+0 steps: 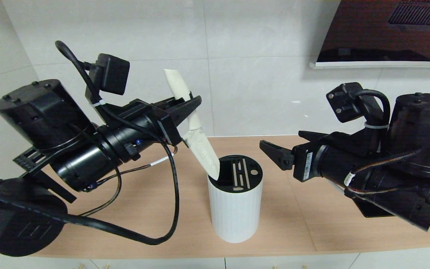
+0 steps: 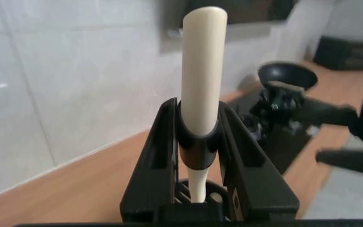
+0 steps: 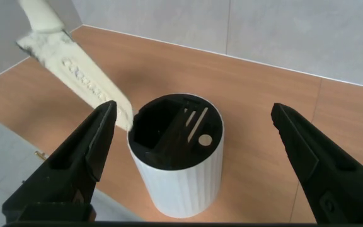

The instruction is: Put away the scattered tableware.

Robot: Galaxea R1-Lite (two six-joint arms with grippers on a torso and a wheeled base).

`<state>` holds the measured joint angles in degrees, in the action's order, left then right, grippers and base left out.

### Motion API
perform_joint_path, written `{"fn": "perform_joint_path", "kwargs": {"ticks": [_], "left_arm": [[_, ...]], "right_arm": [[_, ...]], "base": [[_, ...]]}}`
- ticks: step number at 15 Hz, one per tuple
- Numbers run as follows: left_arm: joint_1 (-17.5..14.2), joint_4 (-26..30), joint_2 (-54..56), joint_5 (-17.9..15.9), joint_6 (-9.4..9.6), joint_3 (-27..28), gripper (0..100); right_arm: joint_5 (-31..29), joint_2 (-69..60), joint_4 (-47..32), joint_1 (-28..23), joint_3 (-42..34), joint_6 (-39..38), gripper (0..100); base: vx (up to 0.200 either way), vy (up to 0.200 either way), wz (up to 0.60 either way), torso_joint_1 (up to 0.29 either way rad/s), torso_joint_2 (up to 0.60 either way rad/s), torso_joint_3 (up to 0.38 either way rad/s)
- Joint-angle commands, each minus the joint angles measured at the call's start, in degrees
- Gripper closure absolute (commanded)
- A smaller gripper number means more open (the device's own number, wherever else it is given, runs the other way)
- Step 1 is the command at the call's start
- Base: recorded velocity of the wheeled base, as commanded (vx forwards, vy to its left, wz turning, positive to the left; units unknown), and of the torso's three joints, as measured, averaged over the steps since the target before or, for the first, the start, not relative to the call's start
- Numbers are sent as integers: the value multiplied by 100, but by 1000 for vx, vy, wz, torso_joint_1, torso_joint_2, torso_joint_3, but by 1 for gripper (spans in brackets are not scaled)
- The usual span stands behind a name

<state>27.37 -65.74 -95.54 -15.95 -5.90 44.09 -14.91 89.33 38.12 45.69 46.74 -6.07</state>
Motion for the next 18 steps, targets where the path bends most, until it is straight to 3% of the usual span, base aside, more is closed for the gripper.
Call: {"fn": "perform_joint_path", "kwargs": {"ticks": [1,6,11,18], "left_arm": [[111,-176,-220,39,28,-50,100],[260,-316,-518,83,115,-85,100],[418,-800,-1002,250,212,-103,100],[542,-808,-1292,408,326,-147,100]], "right_arm": [[-3,14,2,1,2,1,0],[-3,32,2,1,2,1,0],[-3,67,2,1,2,1,0],[-3,67,2,1,2,1,0]], "base": [[0,0,0,0,0,0],[0,0,0,0,0,0],[0,0,0,0,0,0],[0,0,0,0,0,0]]}}
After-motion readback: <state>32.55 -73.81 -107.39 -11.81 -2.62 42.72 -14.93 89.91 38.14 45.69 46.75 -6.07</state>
